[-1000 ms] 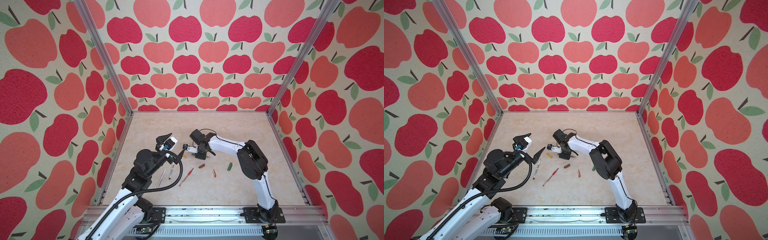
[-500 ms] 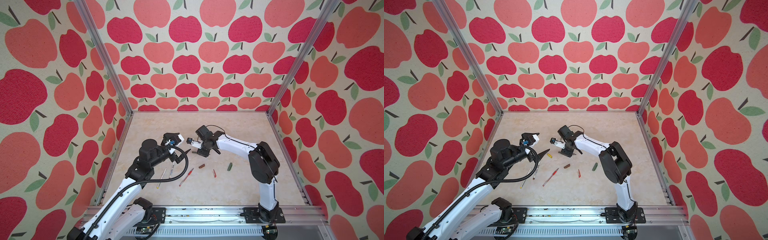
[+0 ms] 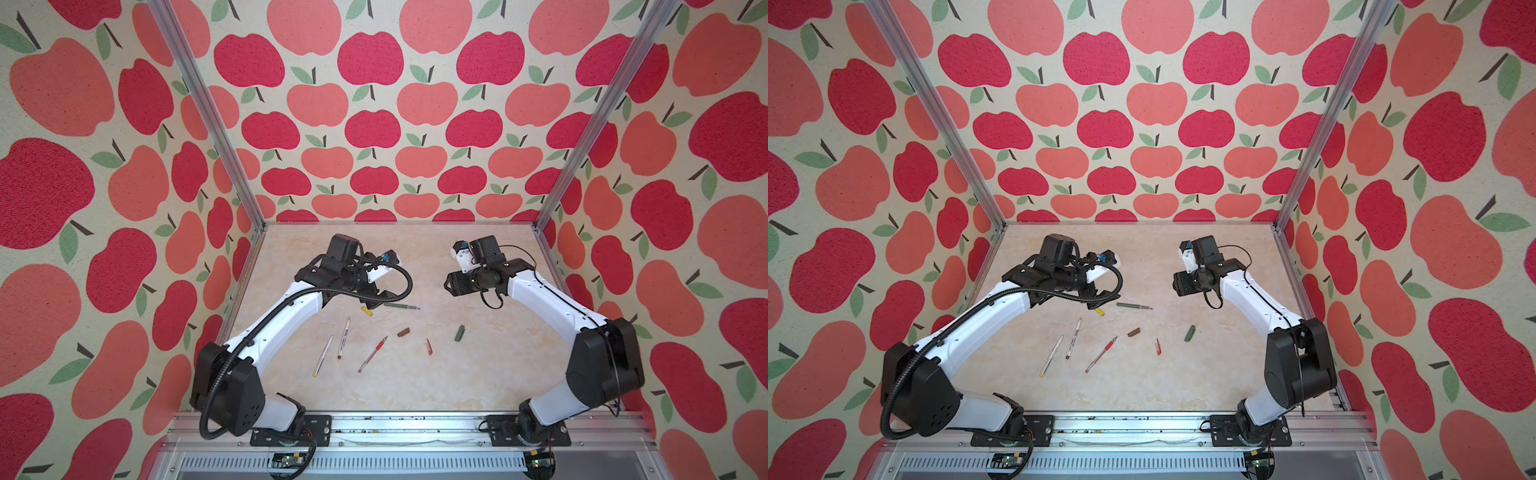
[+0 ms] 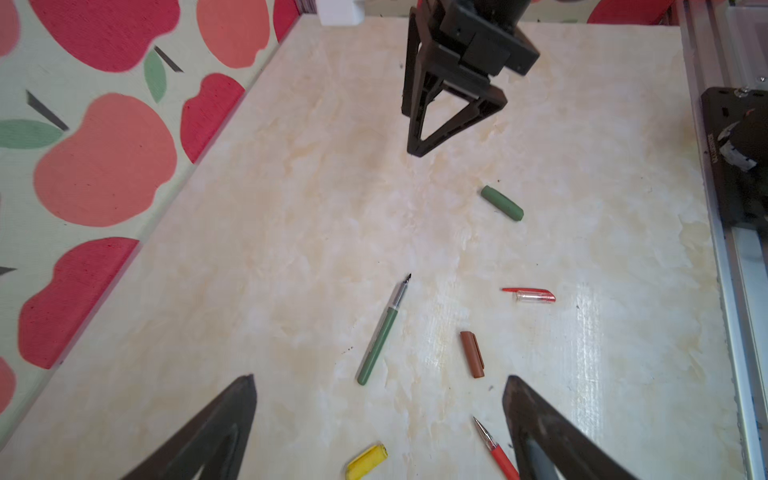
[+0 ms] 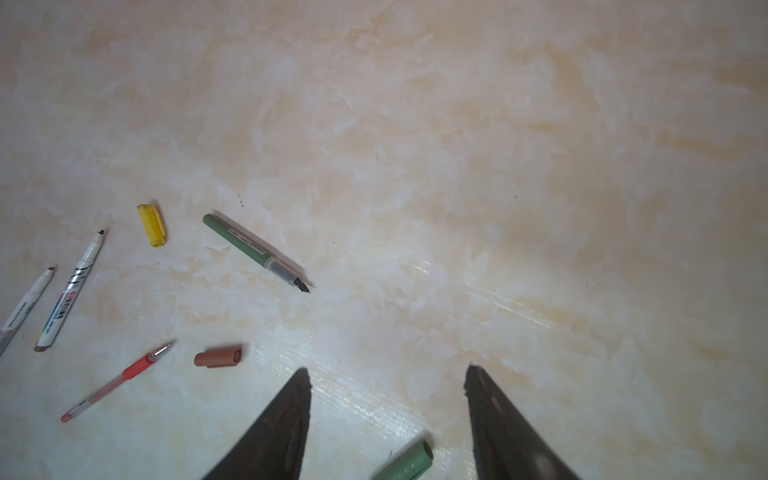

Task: Insert the pens into the pen caps
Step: 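Lower left gripper onto the green fountain pen and grasp it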

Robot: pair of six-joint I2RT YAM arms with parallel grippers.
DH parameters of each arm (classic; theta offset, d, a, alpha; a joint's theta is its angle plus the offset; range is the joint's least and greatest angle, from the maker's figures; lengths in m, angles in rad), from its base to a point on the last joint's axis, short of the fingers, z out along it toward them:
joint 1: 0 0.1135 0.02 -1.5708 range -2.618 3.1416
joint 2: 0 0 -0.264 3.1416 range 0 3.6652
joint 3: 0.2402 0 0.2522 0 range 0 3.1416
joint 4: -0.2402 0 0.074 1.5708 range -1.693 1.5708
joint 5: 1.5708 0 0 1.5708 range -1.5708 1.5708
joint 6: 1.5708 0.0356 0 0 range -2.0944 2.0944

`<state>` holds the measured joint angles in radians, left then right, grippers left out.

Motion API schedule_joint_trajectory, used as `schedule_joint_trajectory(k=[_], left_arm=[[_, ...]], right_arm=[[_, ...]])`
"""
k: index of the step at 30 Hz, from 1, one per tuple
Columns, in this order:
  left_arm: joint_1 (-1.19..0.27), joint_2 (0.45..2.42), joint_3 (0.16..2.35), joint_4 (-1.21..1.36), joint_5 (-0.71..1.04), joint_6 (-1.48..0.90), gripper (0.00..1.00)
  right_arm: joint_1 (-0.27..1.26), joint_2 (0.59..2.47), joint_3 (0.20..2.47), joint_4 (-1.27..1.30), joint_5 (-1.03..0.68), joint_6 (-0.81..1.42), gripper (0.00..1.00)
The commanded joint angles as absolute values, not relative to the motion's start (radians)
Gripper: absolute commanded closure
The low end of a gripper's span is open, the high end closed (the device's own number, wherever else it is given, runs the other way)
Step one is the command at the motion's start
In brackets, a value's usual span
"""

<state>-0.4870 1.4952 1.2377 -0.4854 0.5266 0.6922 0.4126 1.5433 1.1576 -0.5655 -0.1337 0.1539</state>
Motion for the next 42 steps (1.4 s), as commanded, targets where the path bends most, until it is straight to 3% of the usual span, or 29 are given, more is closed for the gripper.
schedule_joint_trajectory(k=[1,9,16,33,42], left_arm=[[-0.519,1.615,1.321,-0.687,0.398,0.829,0.08],[-0.576,1.867,1.46,-0.739,0.264,0.935,0.11],[-0.589,1.984,1.531,-0.744,0.26,0.966,0.19],[-0.591,2.144,1.623,-0.758,0.222,1.02,0.37],[-0.613,2.186,1.634,-0.742,0.213,1.017,0.54]], right_arm=[[0.395,1.474,1.104,-0.635,-0.202,0.282,0.37],[0.343,1.381,1.037,-0.631,-0.2,0.322,0.35],[0.309,1.32,0.978,-0.62,-0.221,0.342,0.34],[0.287,1.261,0.95,-0.635,-0.225,0.337,0.34],[0.279,1.242,0.947,-0.648,-0.213,0.334,0.33]])
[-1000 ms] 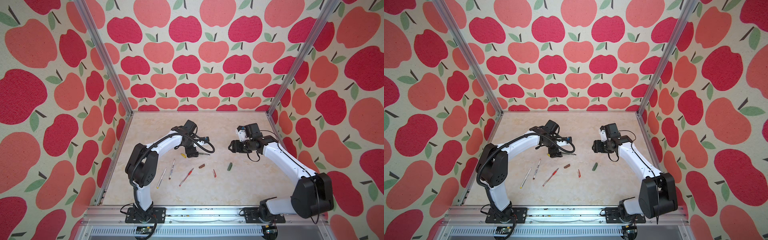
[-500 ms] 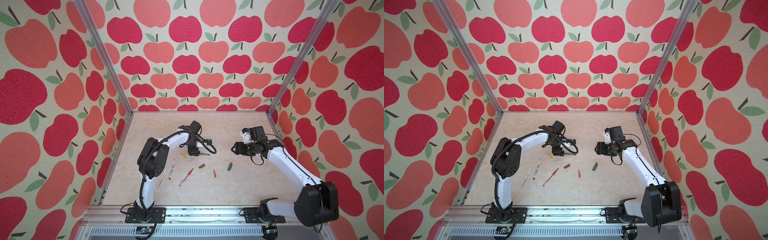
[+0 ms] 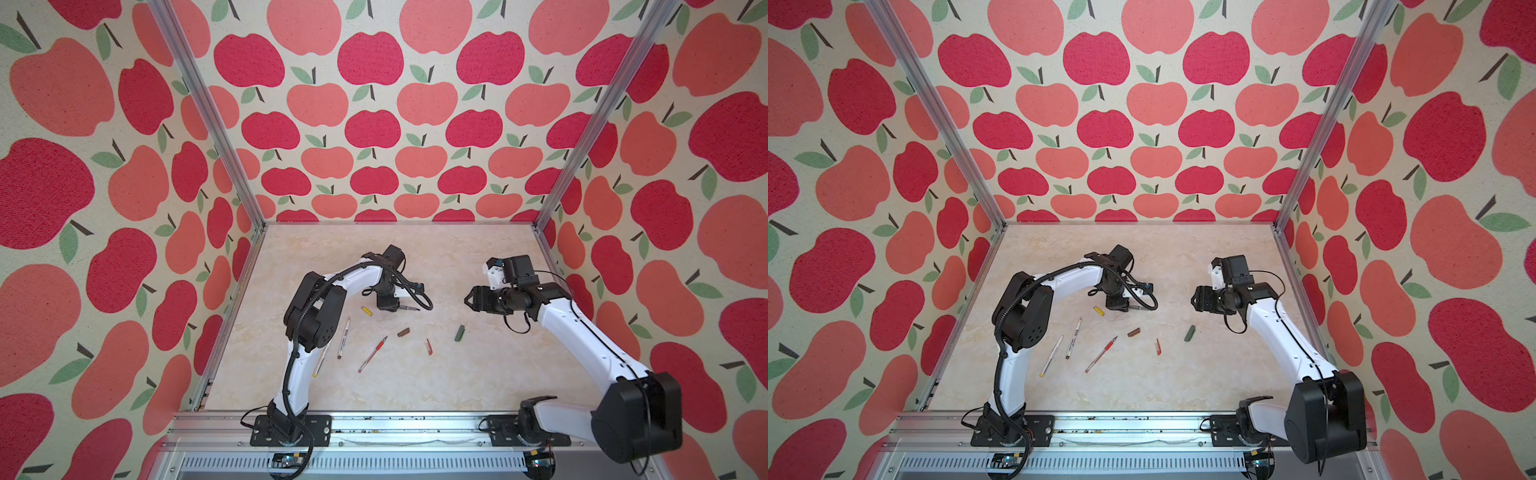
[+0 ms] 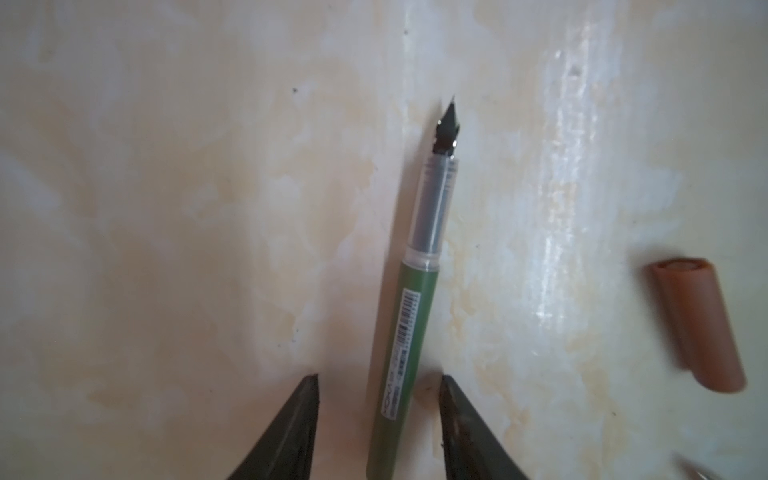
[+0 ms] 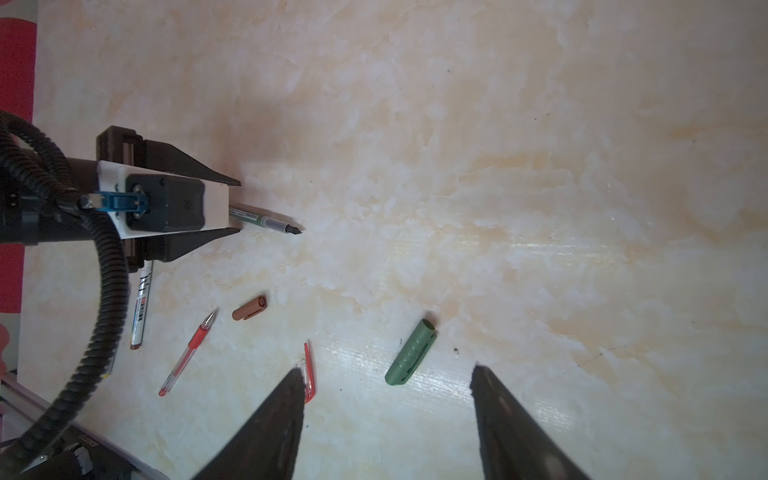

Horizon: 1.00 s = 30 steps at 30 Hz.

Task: Insert the pens into the pen caps
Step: 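Lower left gripper onto the green fountain pen and grasp it, then lift the green fountain pen upright with the left gripper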

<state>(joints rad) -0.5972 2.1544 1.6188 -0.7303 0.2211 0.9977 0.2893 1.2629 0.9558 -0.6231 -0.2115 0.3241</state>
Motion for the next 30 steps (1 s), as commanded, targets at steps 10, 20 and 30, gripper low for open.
schedule_joint_trajectory(k=[10,20,30], left_arm=[[-0.625,2.185,1.621,-0.739,0.225,1.017,0.74],[-0.625,2.174,1.602,-0.724,0.229,0.996,0.9],[-0.576,2.003,1.485,-0.563,0.364,0.881,0.9]], right_arm=[[0.276,1.224,0.947,-0.645,-0.193,0.356,0.34],[0.268,1.206,0.946,-0.65,-0.18,0.353,0.33],[0.262,1.236,0.948,-0.67,-0.186,0.347,0.33]])
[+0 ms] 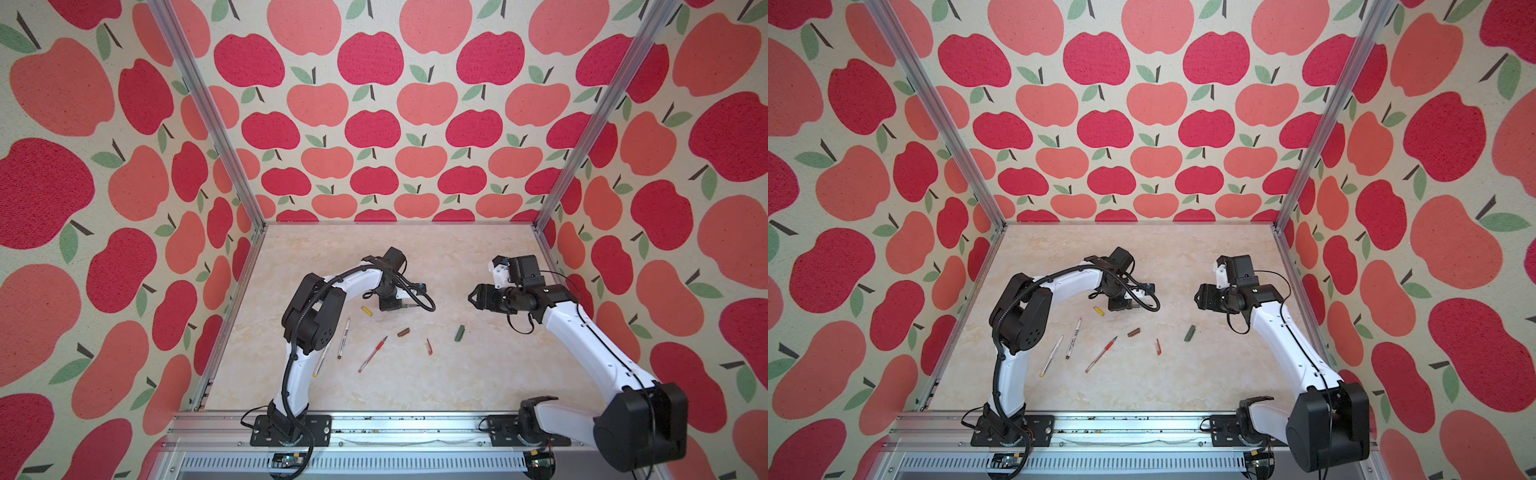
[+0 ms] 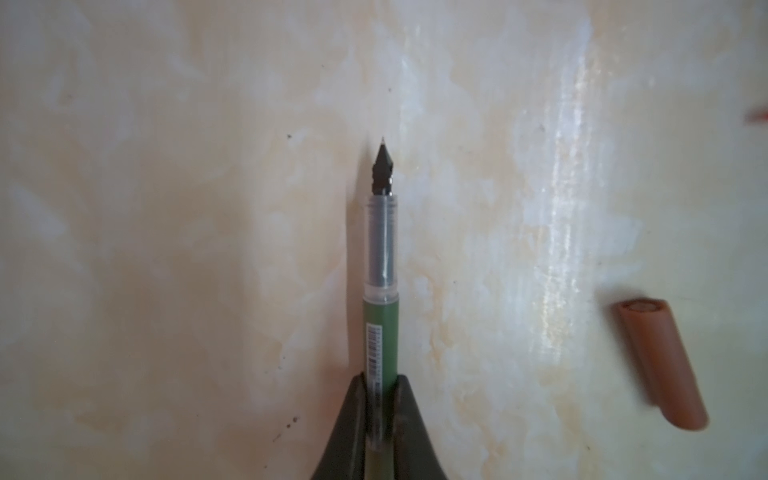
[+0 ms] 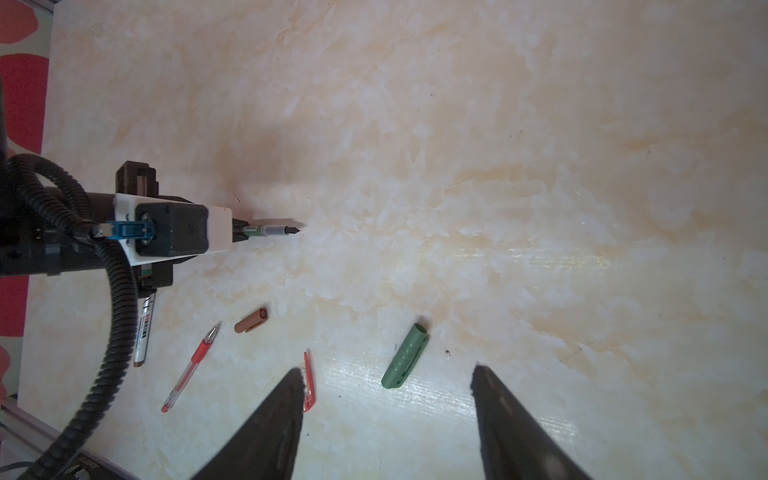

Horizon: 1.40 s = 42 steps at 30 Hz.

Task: Insert the pens into the pen caps
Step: 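Lift the green fountain pen upright with the left gripper, then move right gripper over the green cap and lower toward it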

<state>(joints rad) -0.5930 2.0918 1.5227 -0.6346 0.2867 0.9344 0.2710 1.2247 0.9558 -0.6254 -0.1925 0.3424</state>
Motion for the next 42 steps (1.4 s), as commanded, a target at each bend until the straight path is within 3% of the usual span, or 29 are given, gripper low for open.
schedule_joint_trajectory(k=[1,9,17,20,24,28,30,35,38,42], left_arm=[[-0.57,1.963,1.453,-0.517,0.385,0.865,0.9],[-0.51,1.641,1.16,-0.159,0.519,0.671,0.89],[-0.42,1.374,0.946,0.028,0.654,0.451,0.88],[-0.413,1.294,0.888,0.069,0.652,0.422,0.88],[-0.413,1.219,0.833,0.143,0.633,0.346,0.87],[-0.423,1.153,0.78,0.233,0.627,0.272,0.86],[-0.428,1.124,0.75,0.256,0.625,0.244,0.86],[-0.44,1.058,0.696,0.264,0.575,0.265,0.85],[-0.451,1.045,0.687,0.254,0.553,0.296,0.84],[-0.451,1.049,0.68,0.255,0.537,0.304,0.84]], right_arm=[[0.262,1.241,0.948,-0.682,-0.191,0.342,0.33],[0.277,1.276,0.942,-0.773,-0.183,0.308,0.32],[0.331,1.272,1.006,-0.775,-0.135,0.086,0.32],[0.376,1.269,1.012,-0.737,-0.081,-0.085,0.32],[0.476,1.235,0.97,-0.694,-0.026,-0.483,0.3],[0.557,1.207,0.904,-0.673,-0.05,-0.928,0.14],[0.564,1.219,0.896,-0.648,-0.02,-1.026,0.09],[0.563,1.335,0.994,-0.74,0.08,-1.048,0.01],[0.551,1.38,1.036,-0.706,0.143,-1.003,0.01],[0.503,1.432,1.156,-0.649,0.175,-0.821,0.01]])
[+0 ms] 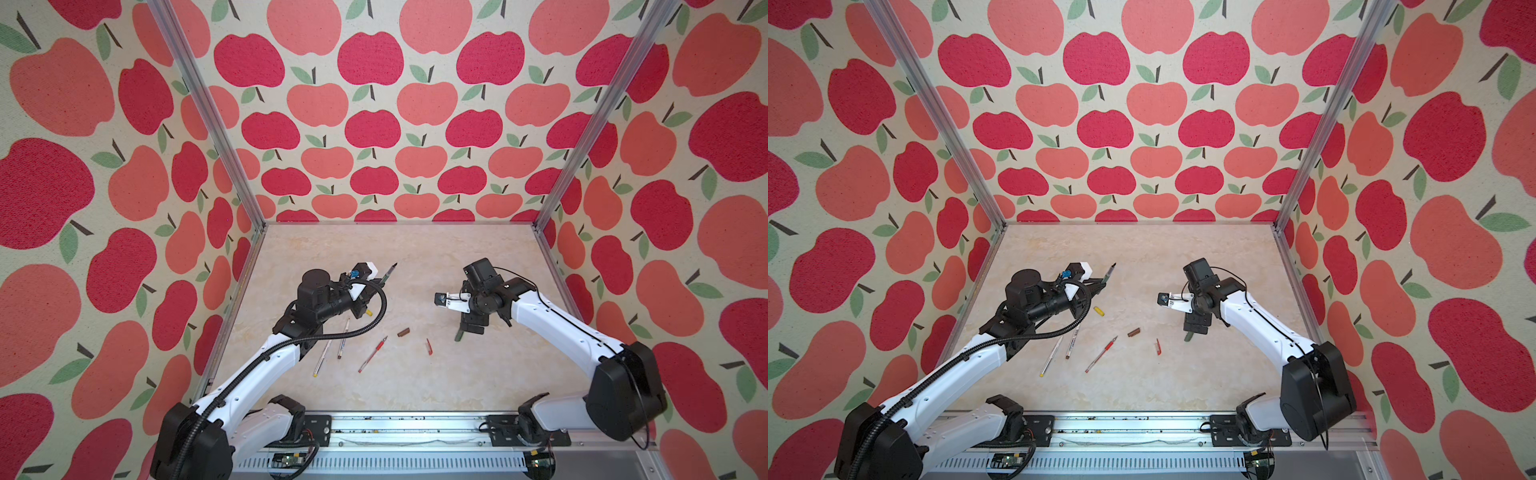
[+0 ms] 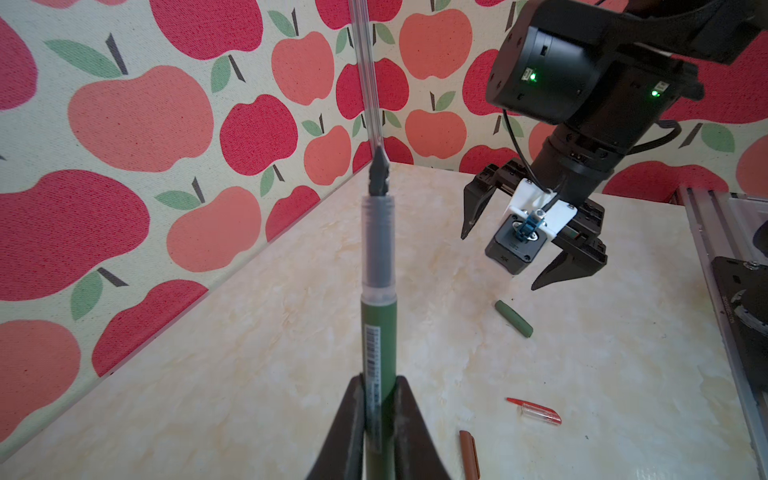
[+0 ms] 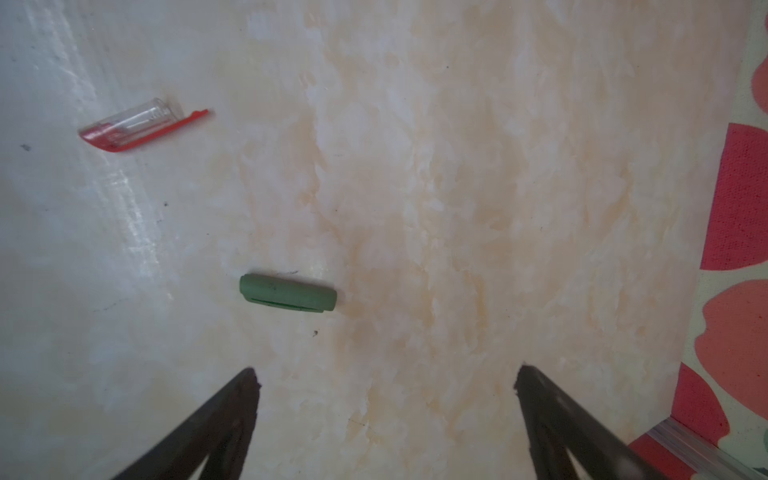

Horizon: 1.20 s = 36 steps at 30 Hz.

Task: Insert the pens into the pen caps
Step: 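Move right gripper over the green cap and lower toward it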

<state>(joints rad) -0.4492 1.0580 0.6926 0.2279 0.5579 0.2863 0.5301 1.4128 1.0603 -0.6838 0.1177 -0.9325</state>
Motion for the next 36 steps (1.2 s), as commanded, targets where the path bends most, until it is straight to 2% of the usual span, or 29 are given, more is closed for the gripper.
schedule_joint_trajectory(k=[1,4,8,15,19,26,33,36], left_arm=[[-0.451,1.048,0.678,0.255,0.537,0.304,0.84],[-0.452,1.043,0.673,0.259,0.534,0.307,0.84],[-0.453,1.037,0.673,0.259,0.531,0.307,0.84],[-0.453,1.03,0.673,0.256,0.535,0.312,0.84],[-0.453,1.03,0.673,0.26,0.535,0.307,0.84],[-0.457,1.014,0.669,0.253,0.526,0.314,0.83],[-0.46,1.017,0.67,0.249,0.526,0.322,0.82],[-0.462,1.024,0.675,0.243,0.529,0.318,0.82]], right_arm=[[0.495,1.448,1.187,-0.636,0.205,-0.773,0.01],[0.485,1.458,1.2,-0.599,0.247,-0.776,0.01],[0.482,1.427,1.101,-0.538,0.255,-0.838,0.01],[0.488,1.381,0.997,-0.671,0.223,-1.013,0.01],[0.534,1.414,0.995,-0.692,0.181,-1.0,0.02],[0.615,1.534,1.021,-0.723,0.167,-0.989,0.13],[0.623,1.55,1.004,-0.738,0.13,-0.99,0.24],[0.634,1.557,0.984,-0.724,0.115,-0.987,0.25]])
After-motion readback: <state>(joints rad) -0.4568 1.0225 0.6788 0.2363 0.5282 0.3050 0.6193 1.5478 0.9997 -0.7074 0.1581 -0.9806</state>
